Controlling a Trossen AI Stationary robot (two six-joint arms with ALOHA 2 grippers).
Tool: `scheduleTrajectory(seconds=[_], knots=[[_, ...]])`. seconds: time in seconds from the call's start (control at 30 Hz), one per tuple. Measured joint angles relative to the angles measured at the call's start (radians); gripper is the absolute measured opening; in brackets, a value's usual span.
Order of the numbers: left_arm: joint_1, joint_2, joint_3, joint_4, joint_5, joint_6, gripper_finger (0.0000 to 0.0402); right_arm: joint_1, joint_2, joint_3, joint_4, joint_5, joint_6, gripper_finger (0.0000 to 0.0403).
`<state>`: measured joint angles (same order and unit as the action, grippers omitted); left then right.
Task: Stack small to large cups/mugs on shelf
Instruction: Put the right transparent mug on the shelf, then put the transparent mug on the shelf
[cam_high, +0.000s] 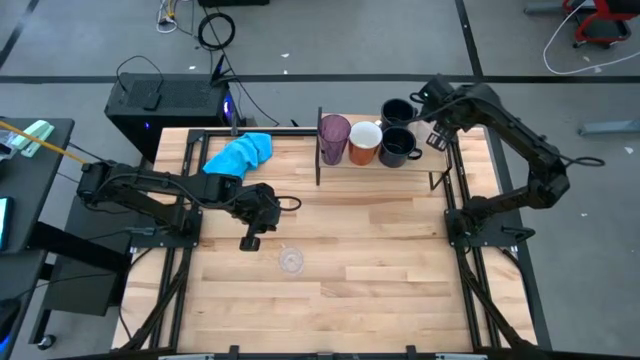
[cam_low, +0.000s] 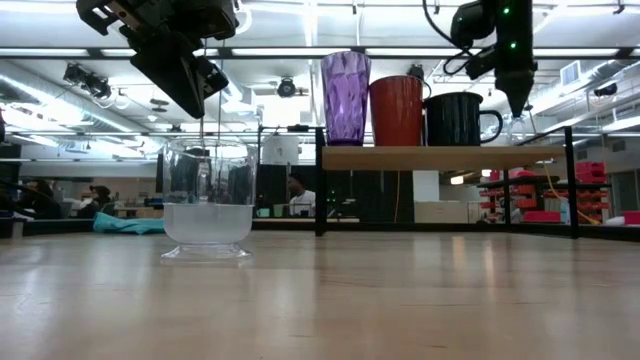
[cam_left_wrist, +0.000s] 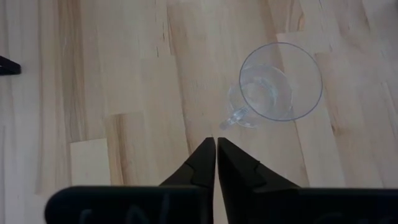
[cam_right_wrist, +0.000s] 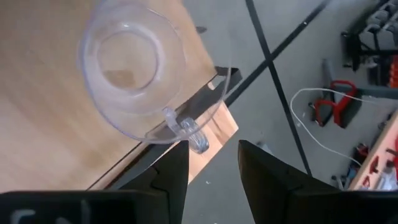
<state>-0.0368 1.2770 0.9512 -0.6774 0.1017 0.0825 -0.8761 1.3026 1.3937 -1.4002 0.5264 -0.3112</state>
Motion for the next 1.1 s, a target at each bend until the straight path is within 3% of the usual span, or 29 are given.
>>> scheduleTrajectory(seconds=[0.63,0.87,1.1], knots=[[0.0,0.0,0.0,-0.003,0.0,0.004,0.002,0.013,-0.004,0.0,0.032,0.047,0.084,0.0123],[0.0,-0.003,0.0,-0.011,0.0,0.006,0.0024,0.14,-0.082,0.079,0.028,0.042,0.155,0.012],[-0.005,-0.003,0.0,-0.051,0.064,-0.045,0.0039,0.346,-0.173,0.126,0.042,-0.136,0.342,0.0118]])
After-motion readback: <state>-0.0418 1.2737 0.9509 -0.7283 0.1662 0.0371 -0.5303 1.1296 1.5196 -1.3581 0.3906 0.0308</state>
